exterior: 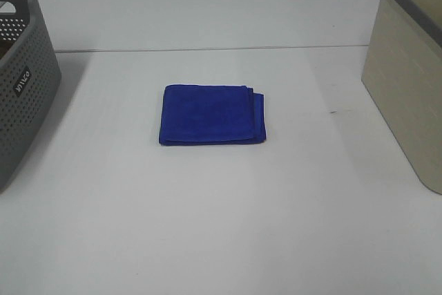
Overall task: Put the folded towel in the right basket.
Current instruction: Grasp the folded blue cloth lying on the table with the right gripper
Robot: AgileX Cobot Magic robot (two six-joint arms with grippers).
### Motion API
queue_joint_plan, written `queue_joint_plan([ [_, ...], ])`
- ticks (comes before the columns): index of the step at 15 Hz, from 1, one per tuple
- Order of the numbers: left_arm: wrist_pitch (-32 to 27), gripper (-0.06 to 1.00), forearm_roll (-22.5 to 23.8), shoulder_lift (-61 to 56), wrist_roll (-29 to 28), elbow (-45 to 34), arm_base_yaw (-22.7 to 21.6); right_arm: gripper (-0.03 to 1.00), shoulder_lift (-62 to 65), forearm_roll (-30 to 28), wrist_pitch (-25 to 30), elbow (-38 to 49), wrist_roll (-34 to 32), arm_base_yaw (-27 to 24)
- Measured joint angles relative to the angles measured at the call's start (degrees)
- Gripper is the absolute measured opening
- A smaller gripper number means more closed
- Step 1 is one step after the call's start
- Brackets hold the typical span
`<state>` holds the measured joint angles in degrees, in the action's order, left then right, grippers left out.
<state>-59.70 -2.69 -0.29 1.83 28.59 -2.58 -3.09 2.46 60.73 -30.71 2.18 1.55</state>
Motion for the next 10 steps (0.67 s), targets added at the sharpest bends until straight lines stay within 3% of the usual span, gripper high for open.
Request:
queue_joint_plan([
  [6,0.0,0.99,0.0,0.0,0.0,0.0,0.0,0.98,-37.93,8.88,2.01,-25.27,0.0,0.0],
  [10,0.0,0.99,0.0,0.0,0.0,0.0,0.0,0.98,-51.22,14.44,-1.6,-30.25,0.11,0.0],
])
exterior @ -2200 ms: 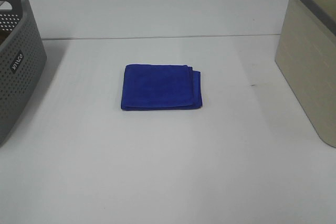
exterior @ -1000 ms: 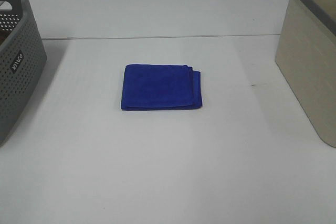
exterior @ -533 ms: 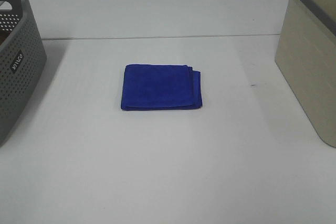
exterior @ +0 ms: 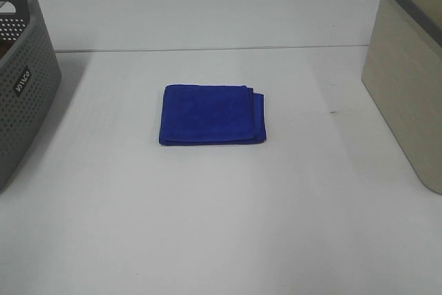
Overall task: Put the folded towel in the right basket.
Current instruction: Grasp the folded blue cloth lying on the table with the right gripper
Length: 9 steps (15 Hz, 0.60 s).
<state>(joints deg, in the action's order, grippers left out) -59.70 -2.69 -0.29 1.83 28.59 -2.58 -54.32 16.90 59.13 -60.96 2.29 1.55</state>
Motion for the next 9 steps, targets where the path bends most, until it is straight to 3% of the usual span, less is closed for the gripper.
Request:
queue_joint_plan([
  [2,0.0,0.99,-0.06,0.0,0.0,0.0,0.0,0.98,-5.5,6.07,-2.58,-0.74,3.5,0.0],
  [3,0.0,0.99,-0.06,0.0,0.0,0.0,0.0,0.98,-13.58,12.72,-2.98,-3.72,7.45,0.17],
  [4,0.0,0.99,-0.06,0.0,0.0,0.0,0.0,0.98,-18.91,15.3,-2.98,-6.19,7.73,1.49],
  [9,0.0,0.99,-0.23,0.0,0.0,0.0,0.0,0.97,-46.07,18.16,-2.69,-23.09,8.31,13.35],
])
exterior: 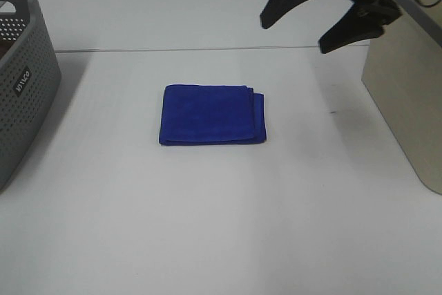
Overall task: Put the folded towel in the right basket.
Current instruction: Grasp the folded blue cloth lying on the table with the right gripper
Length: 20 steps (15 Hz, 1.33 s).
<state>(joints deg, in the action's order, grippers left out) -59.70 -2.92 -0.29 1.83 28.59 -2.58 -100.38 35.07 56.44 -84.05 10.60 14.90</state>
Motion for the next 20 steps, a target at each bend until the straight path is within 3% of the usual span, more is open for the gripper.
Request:
queue_joint_plan([
  [4,0.0,0.99,0.0,0.0,0.0,0.0,0.0,0.97,-18.05,0.17,1.49,-16.04,0.34,0.63],
  [10,0.0,0.99,0.0,0.0,0.0,0.0,0.0,0.97,-34.84,-4.24,4.58,-29.34,-5.5,0.57],
  [15,0.0,0.99,0.0,0.0,0.0,0.0,0.0,0.97,-41.83,-4.58,4.53,-31.57,-8.31,-2.29],
  [20,0.0,0.99,0.0,0.0,0.0,0.0,0.0,0.97,-43.37,-3.38,4.47,-32.37,-8.42,-1.38],
])
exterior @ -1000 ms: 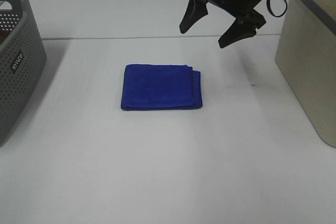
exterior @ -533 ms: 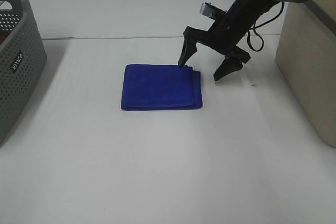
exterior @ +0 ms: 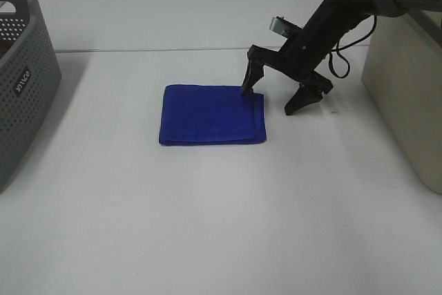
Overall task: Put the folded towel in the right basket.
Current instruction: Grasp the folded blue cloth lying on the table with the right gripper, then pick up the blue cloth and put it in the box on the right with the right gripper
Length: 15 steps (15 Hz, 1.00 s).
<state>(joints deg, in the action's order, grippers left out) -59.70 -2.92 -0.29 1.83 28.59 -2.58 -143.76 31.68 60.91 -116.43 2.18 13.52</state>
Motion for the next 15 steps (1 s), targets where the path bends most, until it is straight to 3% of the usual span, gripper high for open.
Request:
queue_joint_plan([
  [3,0.0,0.99,0.0,0.0,0.0,0.0,0.0,0.97,-0.4,0.69,-0.11,-0.34,-0.63,0.69],
  [6,0.0,0.99,0.0,0.0,0.0,0.0,0.0,0.9,-1.38,2.58,-2.81,-0.57,-1.66,5.67],
  [7,0.0,0.99,0.0,0.0,0.0,0.0,0.0,0.8,-1.95,3.9,-4.53,-0.69,-2.18,7.62],
  [8,0.0,0.99,0.0,0.0,0.0,0.0,0.0,0.63,-2.46,4.3,-6.65,-0.69,-3.04,9.45],
  [10,0.0,0.99,0.0,0.0,0.0,0.0,0.0,0.21,-3.61,4.81,-11.69,-0.69,-3.78,12.55],
  [11,0.0,0.99,0.0,0.0,0.0,0.0,0.0,0.11,-3.61,4.58,-13.18,-0.69,-4.07,13.52],
  [15,0.0,0.99,0.0,0.0,0.0,0.0,0.0,0.11,-3.67,4.81,-13.81,-0.69,-4.3,14.15],
])
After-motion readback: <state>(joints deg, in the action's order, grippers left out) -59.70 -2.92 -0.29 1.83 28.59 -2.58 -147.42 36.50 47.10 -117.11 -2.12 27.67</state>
